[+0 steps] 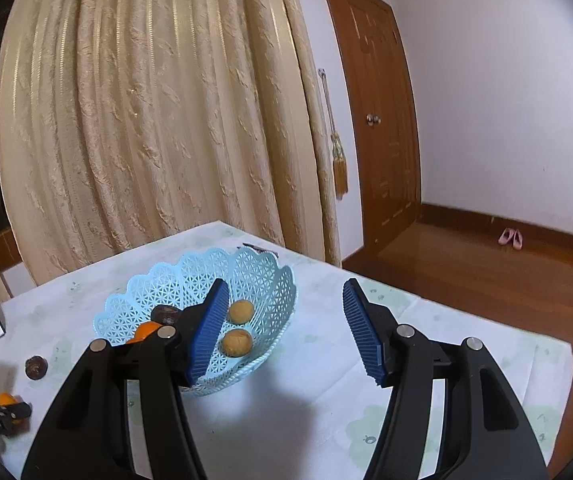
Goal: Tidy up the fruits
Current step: 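Move the left gripper to the oval orange fruit and grasp it, then carry the oval fruit toward the basket with the left gripper while the right gripper grasps the brown round fruit, then drop the brown round fruit into the basket with the right gripper, then release the oval orange fruit into the basket with the left gripper, then move both grippers to the red tomatoes and grasp one with the right gripper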
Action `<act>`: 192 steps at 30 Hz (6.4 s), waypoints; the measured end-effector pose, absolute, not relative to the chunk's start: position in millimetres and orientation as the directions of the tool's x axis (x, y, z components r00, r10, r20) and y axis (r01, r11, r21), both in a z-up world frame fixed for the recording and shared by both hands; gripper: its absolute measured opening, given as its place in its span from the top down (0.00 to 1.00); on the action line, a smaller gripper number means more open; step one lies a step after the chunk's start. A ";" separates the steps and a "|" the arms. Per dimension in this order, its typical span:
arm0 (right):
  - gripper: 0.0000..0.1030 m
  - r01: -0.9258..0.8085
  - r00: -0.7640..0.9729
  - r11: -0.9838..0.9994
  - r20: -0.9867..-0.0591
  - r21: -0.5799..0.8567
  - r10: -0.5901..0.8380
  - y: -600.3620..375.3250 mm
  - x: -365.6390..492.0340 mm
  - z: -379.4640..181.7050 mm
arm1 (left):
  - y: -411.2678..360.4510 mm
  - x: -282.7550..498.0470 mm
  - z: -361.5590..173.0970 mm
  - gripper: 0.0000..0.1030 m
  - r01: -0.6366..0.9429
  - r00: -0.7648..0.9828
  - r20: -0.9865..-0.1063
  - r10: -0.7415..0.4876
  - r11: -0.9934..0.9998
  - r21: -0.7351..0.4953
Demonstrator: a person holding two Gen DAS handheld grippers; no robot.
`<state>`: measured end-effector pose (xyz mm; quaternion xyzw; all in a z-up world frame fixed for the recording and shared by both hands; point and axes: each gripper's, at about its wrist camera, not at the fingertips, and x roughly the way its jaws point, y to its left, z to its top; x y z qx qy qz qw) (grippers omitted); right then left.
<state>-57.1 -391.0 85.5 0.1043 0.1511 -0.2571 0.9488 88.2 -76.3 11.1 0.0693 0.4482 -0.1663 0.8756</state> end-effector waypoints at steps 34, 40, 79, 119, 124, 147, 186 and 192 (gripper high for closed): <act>0.29 -0.084 0.775 0.980 -0.607 0.178 0.177 -207.8 86.0 80.8 | 24.5 39.2 97.2 0.57 0.026 0.763 -0.646 -0.042 0.999 -0.034; 0.29 -0.109 0.702 0.973 -0.677 0.203 0.220 -184.9 118.1 58.8 | 31.2 37.3 98.6 0.57 -0.005 0.767 -0.641 -0.016 0.999 -0.031; 0.61 -0.031 0.741 0.976 -0.651 0.216 0.167 -236.0 82.0 77.3 | 21.5 37.7 92.9 0.57 0.011 0.754 -0.656 -0.026 1.000 -0.027; 0.33 0.464 0.854 0.823 -0.411 0.327 -0.318 -416.9 -52.3 79.1 | -174.7 53.8 94.8 0.57 0.428 0.609 -0.700 -0.374 0.897 -0.108; 0.30 0.477 0.854 0.803 -0.405 0.356 -0.328 -422.8 -59.1 78.9 | -213.3 63.4 93.6 0.57 0.487 0.570 -0.692 -0.444 0.861 -0.151; 0.18 0.502 0.856 0.768 -0.358 0.398 -0.374 -429.2 -69.4 80.7 | -212.6 79.5 93.5 0.05 0.464 0.631 -0.613 -0.476 0.864 -0.193; 0.10 -0.290 0.698 0.933 -0.620 0.211 0.357 -218.0 -6.5 65.4 | 41.8 25.5 53.9 0.05 0.016 0.733 -0.677 -0.073 0.996 -0.089; 0.10 -0.425 0.599 0.890 -0.686 0.165 0.413 -164.3 4.7 55.8 | 52.1 19.9 46.6 0.05 0.043 0.726 -0.683 -0.077 0.997 -0.066</act>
